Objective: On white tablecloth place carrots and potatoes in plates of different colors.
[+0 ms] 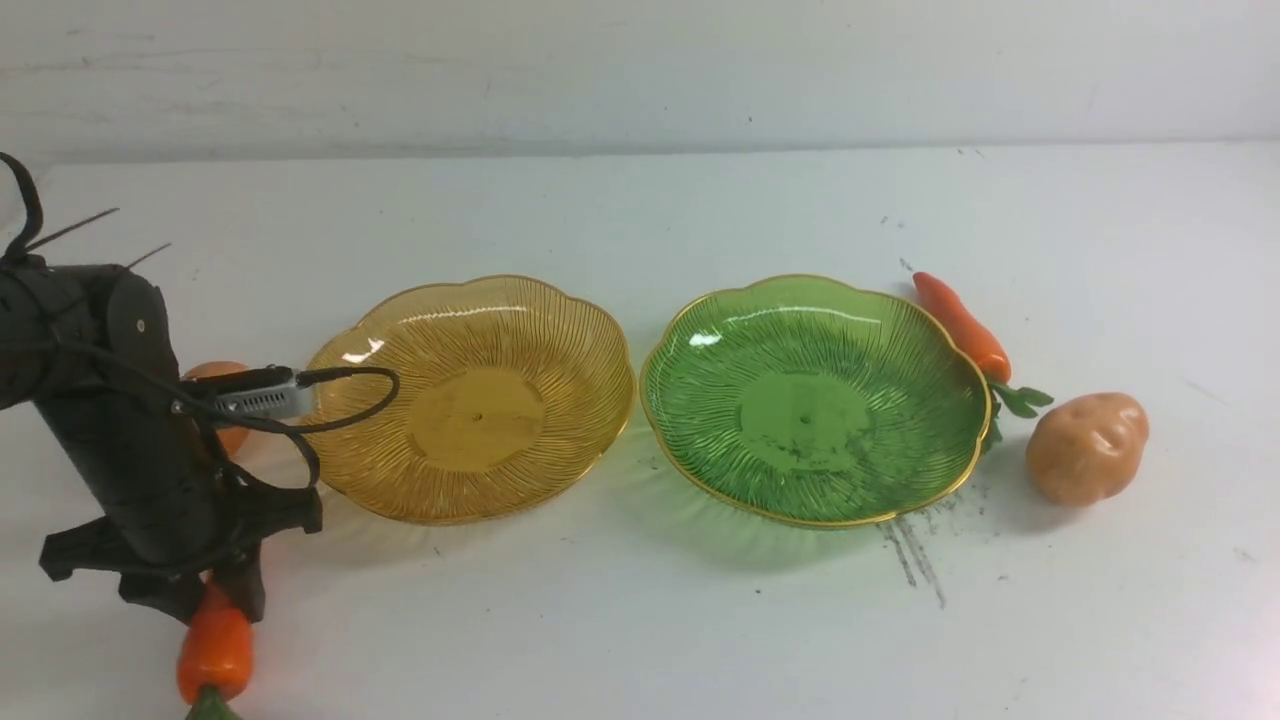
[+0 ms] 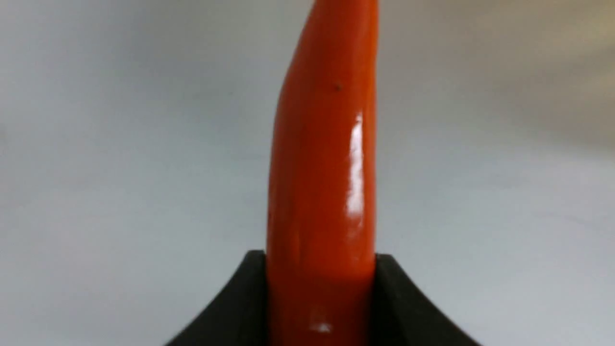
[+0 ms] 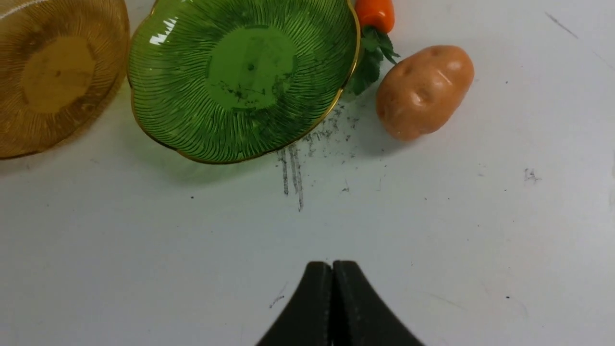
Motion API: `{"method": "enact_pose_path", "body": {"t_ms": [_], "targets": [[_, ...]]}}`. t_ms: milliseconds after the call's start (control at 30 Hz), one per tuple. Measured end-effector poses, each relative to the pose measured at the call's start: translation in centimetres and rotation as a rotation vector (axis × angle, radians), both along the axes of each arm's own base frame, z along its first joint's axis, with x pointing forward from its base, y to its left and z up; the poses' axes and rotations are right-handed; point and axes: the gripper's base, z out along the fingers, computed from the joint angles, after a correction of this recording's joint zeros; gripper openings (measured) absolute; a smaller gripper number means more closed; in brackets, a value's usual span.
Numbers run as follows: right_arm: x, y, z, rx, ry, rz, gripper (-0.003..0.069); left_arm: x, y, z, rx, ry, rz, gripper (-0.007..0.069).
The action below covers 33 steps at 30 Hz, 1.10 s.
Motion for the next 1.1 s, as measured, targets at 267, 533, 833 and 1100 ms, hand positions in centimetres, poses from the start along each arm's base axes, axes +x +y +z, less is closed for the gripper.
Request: {"method": "enact_pose_path", "body": {"t_ms": [267, 533, 833, 1100], "targets": [[0.3, 0.2, 0.2, 0.020, -0.034, 0.018, -0.0014, 0.6, -5.9, 11.9, -0.026, -0.548, -0.323, 0.0206], [2.9, 0.6, -0.8, 0.021, -0.019, 0.091, -0.0014, 7.0, -11.1, 8.9, -0.045, -0.609, -0.432, 0.0214], [5.0, 0.4, -2.0, 0.007, 0.026, 0.086, -0.0012, 10.2, -11.8, 4.6, -0.008, -0.534, -0.435, 0.0451], [9.4, 0.0, -0.7, -0.036, 0.025, 0.086, -0.0011, 9.8, -11.8, 9.2, 0.016, -0.414, -0.463, 0.0477]]}}
